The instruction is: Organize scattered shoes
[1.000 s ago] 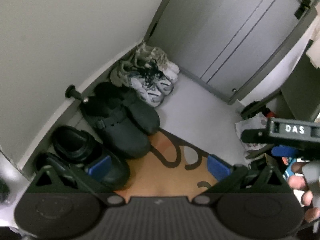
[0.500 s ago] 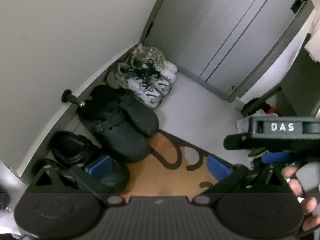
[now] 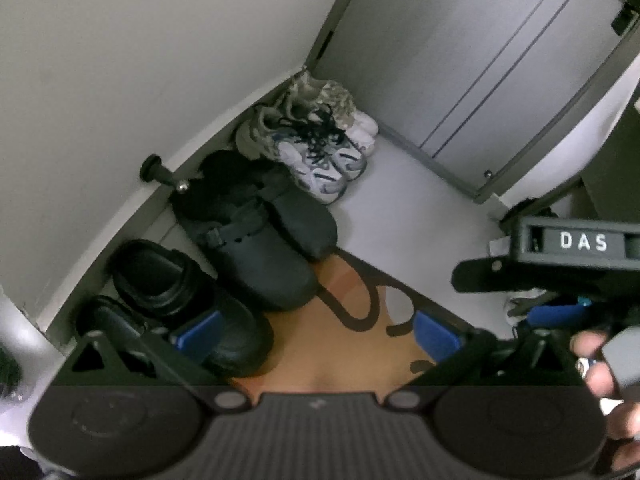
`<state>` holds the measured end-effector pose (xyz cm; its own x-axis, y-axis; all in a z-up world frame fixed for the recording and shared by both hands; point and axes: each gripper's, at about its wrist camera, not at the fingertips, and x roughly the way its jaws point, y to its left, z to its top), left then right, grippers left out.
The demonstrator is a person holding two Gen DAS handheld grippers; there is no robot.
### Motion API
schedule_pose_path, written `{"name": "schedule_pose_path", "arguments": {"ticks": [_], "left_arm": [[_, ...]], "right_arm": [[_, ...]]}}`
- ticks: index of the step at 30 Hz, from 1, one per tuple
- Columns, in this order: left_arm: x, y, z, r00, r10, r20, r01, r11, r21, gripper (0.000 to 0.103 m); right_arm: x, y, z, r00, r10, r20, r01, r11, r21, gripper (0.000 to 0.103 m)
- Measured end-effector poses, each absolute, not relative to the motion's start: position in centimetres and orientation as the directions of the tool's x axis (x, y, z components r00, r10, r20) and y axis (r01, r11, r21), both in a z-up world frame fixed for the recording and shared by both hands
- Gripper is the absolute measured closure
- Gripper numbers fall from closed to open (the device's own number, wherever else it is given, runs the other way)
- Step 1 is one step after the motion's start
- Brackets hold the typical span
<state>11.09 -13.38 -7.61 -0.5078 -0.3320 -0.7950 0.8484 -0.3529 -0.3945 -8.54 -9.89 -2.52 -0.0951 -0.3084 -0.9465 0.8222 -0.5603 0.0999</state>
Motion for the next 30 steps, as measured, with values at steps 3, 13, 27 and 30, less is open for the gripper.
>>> {"name": "schedule_pose_path", "arguments": {"ticks": [3,13,27,30], "left_arm": [[11.6,-13.6,-7.9,-0.498,-0.326,-0.803,0.856,-0.335,-0.395,0.000],[12.7,-14.4,-8.4,-0.478,-0.327,-0.815,0.872,-0.294,-0.393,0.000],[11.6,-14.7,-8.9,-0.474,-0.302,-0.827,0.870,-0.309,-0.385,0.000],[11.6,-14.8,-9.0,-0.470,-0.301,-0.830,0.872,-0.301,-0.385,0.000]], "right_arm": [[-8.4,-10.5,-2.9,-0.078,-0.301,-0.950,0.826,-0.554,0.108,0.000],[-7.5,-11.5,-3.4,-0.035,-0.299,-0.954,0.844,-0.520,0.133,0.000],[-8.2,-11.5,-3.6,-0.016,-0.297,-0.955,0.842,-0.520,0.147,0.000],[-8.2,-11.6,-3.6,-0.013,-0.297,-0.955,0.843,-0.517,0.150,0.000]]}}
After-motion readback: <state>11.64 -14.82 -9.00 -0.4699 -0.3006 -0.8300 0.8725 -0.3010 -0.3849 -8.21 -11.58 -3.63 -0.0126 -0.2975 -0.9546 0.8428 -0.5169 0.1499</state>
